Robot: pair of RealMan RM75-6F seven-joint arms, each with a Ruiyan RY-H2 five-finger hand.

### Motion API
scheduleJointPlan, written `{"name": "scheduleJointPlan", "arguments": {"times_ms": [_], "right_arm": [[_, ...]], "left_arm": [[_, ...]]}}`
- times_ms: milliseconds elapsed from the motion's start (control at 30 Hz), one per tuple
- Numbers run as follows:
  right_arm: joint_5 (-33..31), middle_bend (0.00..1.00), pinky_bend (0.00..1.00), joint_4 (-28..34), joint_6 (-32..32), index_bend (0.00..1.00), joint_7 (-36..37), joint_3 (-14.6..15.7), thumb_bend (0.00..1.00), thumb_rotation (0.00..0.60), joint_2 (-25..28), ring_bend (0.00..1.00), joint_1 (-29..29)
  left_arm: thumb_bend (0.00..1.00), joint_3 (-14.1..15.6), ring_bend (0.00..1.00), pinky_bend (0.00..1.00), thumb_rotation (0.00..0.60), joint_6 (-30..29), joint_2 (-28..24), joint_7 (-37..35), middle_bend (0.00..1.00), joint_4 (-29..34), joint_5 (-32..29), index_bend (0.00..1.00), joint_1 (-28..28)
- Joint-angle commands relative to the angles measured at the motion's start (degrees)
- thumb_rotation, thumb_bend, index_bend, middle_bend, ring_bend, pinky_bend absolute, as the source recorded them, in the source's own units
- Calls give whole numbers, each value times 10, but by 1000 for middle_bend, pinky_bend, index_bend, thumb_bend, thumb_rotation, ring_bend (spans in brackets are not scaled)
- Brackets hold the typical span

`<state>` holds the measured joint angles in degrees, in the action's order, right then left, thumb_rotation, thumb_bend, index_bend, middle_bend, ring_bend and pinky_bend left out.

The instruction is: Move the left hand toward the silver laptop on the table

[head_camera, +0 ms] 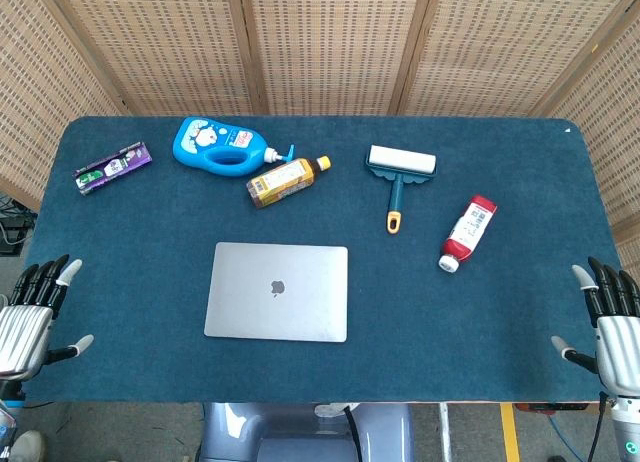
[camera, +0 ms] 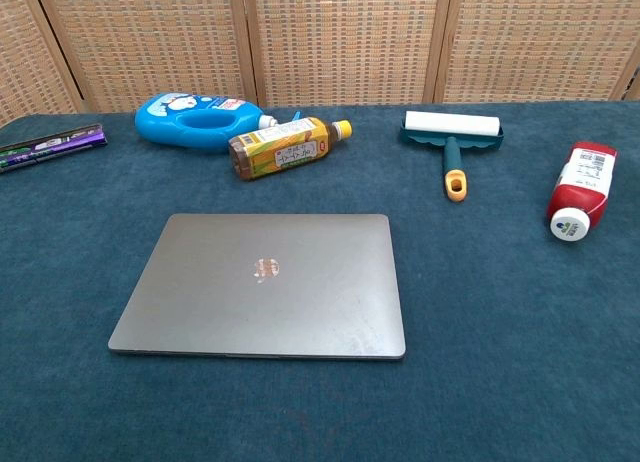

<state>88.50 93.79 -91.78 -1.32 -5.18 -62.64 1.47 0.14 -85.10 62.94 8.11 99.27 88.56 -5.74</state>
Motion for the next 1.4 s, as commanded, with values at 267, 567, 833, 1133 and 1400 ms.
{"name": "scheduleJointPlan", "arguments": {"times_ms": [267, 567, 833, 1133, 1400], "right_arm": [[-1, 0, 0, -1, -2, 53, 2, -1, 0, 600, -1, 0, -1], [-24, 0, 0, -4, 13, 53, 8, -9, 0, 600, 0, 0, 3], [-42, 0, 0, -11, 21, 53, 11, -15, 0, 600, 0, 0, 5], [-55, 0, 0, -20, 31, 53, 13, -19, 0, 600, -3, 0, 8], [-57, 0, 0, -22, 35, 53, 11, -18, 0, 600, -3, 0, 9]], "left_arm": [[0, -2, 8, 0, 600, 4, 7, 9, 0, -7, 12, 0, -6], [125, -41, 968, 989, 600, 131, 79, 12, 894, 6, -4, 0, -107], [994, -74, 1000, 1000, 600, 369, 118, 75, 1000, 65, -190, 0, -242], [1000, -72, 1000, 1000, 600, 372, 194, 202, 1000, 70, -379, 0, -332], [1000, -62, 1000, 1000, 600, 351, 230, 256, 1000, 62, -498, 0, -392]]}}
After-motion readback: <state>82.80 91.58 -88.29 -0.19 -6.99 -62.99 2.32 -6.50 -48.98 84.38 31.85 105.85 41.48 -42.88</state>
